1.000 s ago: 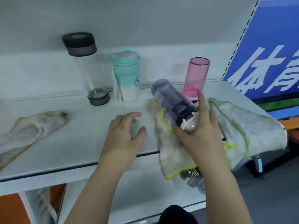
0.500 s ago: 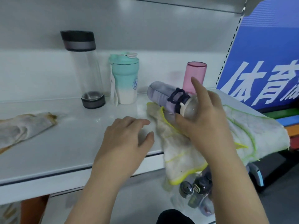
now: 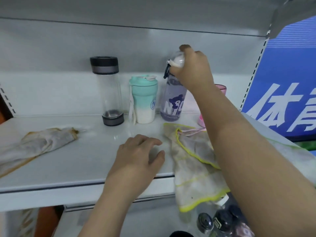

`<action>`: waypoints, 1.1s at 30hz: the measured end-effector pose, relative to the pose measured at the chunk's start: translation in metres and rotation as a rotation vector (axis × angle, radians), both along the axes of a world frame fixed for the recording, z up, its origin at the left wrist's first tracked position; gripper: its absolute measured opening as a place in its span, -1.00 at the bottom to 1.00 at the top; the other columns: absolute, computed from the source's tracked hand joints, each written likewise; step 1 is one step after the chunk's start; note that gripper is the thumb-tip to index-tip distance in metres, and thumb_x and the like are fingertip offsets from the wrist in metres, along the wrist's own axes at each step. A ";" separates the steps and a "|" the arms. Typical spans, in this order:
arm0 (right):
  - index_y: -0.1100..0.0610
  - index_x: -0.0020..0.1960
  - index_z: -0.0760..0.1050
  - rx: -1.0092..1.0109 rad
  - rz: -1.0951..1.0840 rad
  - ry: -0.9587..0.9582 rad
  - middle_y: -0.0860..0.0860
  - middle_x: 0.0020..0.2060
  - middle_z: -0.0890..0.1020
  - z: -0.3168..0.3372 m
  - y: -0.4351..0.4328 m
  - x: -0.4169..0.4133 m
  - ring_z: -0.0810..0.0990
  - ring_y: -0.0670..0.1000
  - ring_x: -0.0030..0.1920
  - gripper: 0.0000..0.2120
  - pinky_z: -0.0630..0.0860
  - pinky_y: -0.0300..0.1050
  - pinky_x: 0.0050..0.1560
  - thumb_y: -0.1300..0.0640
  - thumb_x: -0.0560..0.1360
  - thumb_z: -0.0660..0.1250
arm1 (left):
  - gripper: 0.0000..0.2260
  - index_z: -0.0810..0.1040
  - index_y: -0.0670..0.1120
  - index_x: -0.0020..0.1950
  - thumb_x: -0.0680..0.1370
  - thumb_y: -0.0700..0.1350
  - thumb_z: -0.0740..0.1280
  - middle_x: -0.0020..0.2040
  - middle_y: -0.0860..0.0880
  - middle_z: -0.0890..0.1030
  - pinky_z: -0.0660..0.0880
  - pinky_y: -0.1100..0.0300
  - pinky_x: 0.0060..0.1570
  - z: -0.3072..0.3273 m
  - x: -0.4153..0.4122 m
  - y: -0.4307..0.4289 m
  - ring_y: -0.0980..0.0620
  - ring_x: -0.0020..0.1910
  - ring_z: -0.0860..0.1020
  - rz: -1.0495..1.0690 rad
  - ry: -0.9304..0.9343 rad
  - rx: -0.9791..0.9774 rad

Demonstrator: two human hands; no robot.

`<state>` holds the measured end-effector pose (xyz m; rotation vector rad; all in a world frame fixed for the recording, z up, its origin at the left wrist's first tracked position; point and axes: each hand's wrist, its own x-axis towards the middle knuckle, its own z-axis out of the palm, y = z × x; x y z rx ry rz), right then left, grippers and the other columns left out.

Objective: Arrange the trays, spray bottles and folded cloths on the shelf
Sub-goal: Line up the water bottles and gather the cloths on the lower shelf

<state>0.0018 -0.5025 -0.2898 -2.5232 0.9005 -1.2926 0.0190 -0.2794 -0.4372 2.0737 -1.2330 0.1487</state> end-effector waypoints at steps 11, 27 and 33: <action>-0.09 0.36 0.40 0.026 -0.023 0.281 0.02 0.26 0.55 0.030 -0.017 0.028 0.52 0.14 0.22 -0.48 0.51 0.02 0.17 -0.14 0.42 0.32 | -0.66 0.60 0.17 0.13 0.47 0.26 0.21 0.10 0.17 0.54 0.34 0.09 0.24 0.001 0.000 -0.001 0.10 0.15 0.47 -0.006 0.024 0.040; 0.09 0.34 0.38 0.275 -0.328 0.583 0.13 0.31 0.48 -0.002 -0.047 -0.058 0.42 0.24 0.30 -0.36 0.41 0.11 0.22 -0.26 0.40 0.28 | -0.77 0.55 0.22 0.19 0.53 0.13 0.31 0.10 0.15 0.51 0.39 0.06 0.25 0.037 -0.006 -0.031 0.07 0.17 0.47 -0.159 0.043 0.028; 0.09 0.24 0.41 0.217 -0.226 0.641 0.10 0.08 0.50 -0.015 -0.047 -0.079 0.48 0.16 -0.08 -0.55 0.46 -0.05 -0.07 -0.03 0.41 0.38 | -0.72 0.55 0.12 0.25 0.55 0.07 0.31 0.13 0.07 0.49 0.41 -0.01 0.24 0.043 -0.016 -0.054 0.01 0.17 0.50 -0.215 -0.036 0.103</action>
